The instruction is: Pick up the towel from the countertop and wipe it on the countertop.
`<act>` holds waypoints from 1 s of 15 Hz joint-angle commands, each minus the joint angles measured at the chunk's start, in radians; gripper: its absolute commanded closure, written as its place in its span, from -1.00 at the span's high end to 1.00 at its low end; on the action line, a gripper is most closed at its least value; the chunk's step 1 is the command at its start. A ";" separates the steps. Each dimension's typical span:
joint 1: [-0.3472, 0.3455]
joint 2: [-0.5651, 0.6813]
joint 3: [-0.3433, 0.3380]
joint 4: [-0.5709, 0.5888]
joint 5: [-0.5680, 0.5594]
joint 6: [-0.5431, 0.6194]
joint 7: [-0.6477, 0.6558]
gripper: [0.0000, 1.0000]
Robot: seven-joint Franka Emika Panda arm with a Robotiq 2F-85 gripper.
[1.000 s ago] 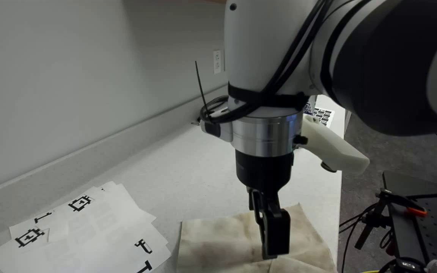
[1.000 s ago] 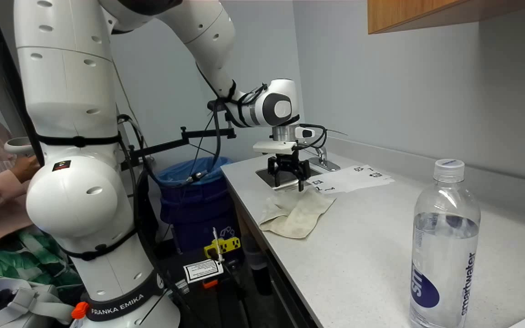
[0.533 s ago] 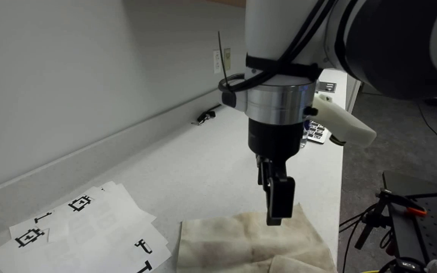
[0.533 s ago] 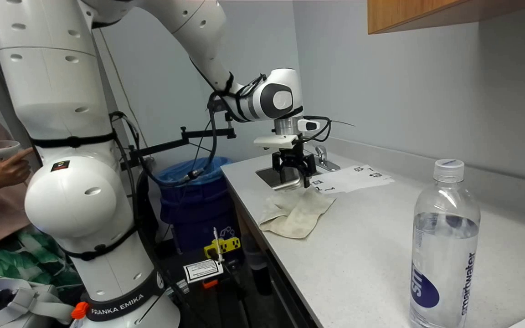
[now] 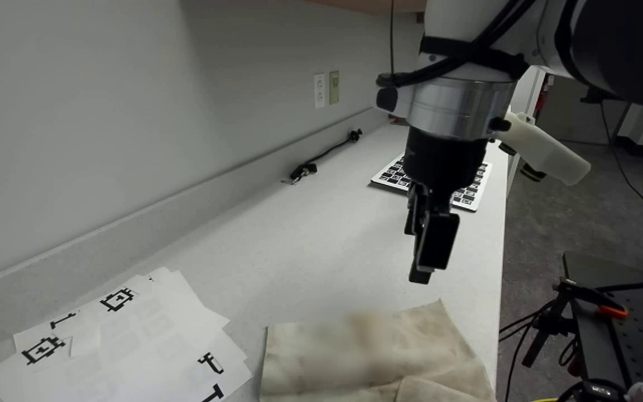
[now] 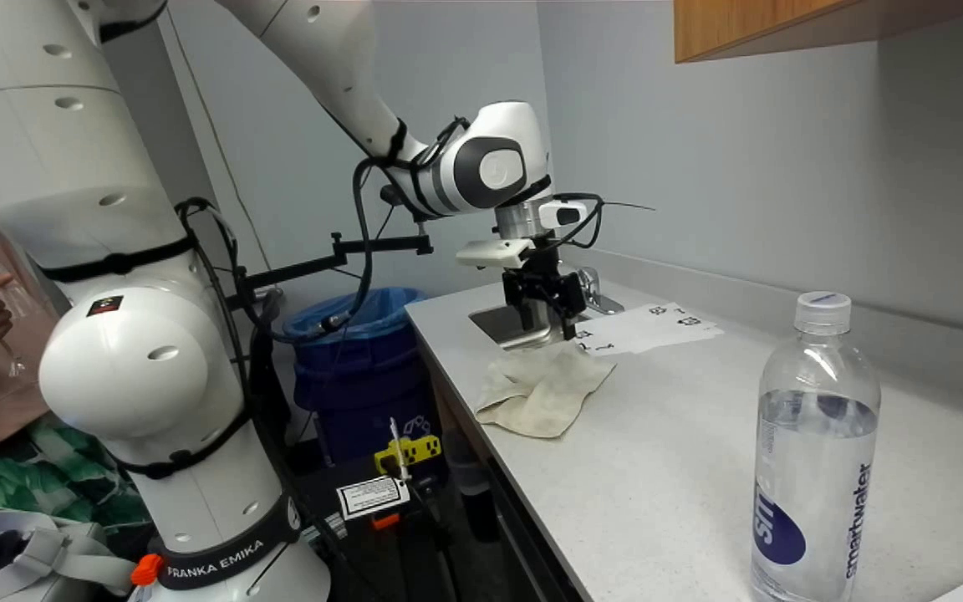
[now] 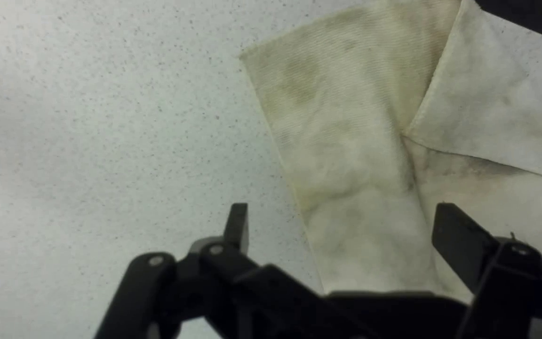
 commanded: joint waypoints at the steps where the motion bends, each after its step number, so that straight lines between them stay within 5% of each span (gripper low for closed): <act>1: -0.020 -0.143 -0.003 -0.123 -0.008 0.065 0.060 1.00; 11: -0.058 -0.275 0.015 -0.228 -0.033 0.137 0.177 1.00; 15: -0.048 -0.228 0.009 -0.191 -0.014 0.110 0.152 1.00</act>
